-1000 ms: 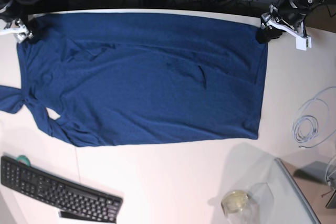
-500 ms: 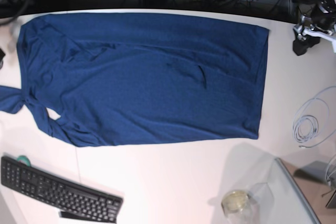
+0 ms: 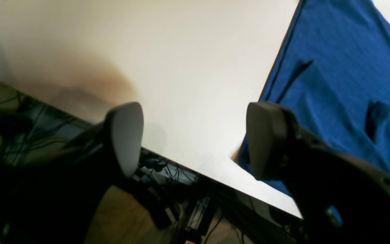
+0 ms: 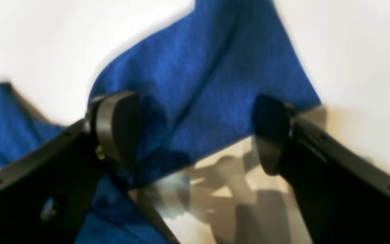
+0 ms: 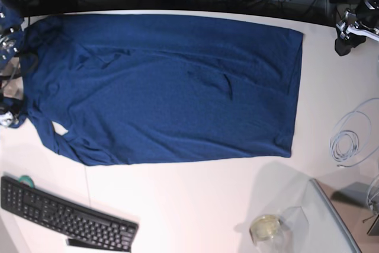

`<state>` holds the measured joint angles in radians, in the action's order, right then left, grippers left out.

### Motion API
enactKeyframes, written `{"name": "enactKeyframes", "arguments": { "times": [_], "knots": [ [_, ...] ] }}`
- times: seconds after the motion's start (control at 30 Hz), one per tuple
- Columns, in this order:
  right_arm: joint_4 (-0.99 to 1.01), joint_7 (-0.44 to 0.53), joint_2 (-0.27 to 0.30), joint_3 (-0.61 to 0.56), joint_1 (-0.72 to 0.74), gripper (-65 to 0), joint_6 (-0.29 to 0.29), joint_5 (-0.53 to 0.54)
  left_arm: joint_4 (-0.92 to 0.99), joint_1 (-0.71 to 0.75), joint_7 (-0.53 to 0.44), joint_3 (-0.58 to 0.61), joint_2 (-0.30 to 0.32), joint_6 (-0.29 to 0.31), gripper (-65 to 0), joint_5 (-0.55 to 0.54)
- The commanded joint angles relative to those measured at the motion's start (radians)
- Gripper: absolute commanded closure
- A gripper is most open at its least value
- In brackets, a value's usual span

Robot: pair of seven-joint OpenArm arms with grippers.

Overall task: Layout the t-shirt on the table in an organized manner, then fold the t-shirt properly
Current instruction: 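Move the right gripper along the shirt side and grasp the hem corner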

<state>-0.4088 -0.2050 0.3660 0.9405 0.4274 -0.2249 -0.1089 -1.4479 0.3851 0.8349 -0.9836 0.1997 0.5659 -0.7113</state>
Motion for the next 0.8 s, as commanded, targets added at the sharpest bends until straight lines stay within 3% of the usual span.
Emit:
{"name": "enactKeyframes", "arguments": {
  "times": [0.0,0.07,0.13,0.33,0.47,0.77],
  "knots": [
    [-0.009,0.003,0.023,-0.001,0.018,-48.2,0.034,-0.008,-0.012,0.004,-0.018,-0.005,0.02,0.004,-45.1,-0.02],
    [-0.006,0.016,0.018,-0.001,0.017,-47.7,0.06,-0.016,-0.012,0.004,-0.018,-0.007,0.022,0.004,-45.1,-0.02],
    [-0.006,0.02,0.018,-0.001,0.017,-41.4,0.063,-0.015,-0.012,0.004,-0.018,-0.007,0.022,0.004,-45.1,-0.02],
    [-0.006,0.02,0.021,-0.001,0.02,0.0,0.063,-0.015,-0.012,0.001,-0.018,-0.007,0.022,0.004,-45.1,-0.02],
    [-0.012,0.025,0.021,-0.008,0.043,0.0,0.055,-0.015,-0.012,-0.002,-0.018,-0.007,0.022,0.004,-45.1,-0.02],
    [-0.012,0.075,0.001,-0.283,0.149,0.0,0.055,-0.012,-0.012,-0.004,-0.018,-0.007,0.022,0.004,-45.1,-0.02]
  ]
}}
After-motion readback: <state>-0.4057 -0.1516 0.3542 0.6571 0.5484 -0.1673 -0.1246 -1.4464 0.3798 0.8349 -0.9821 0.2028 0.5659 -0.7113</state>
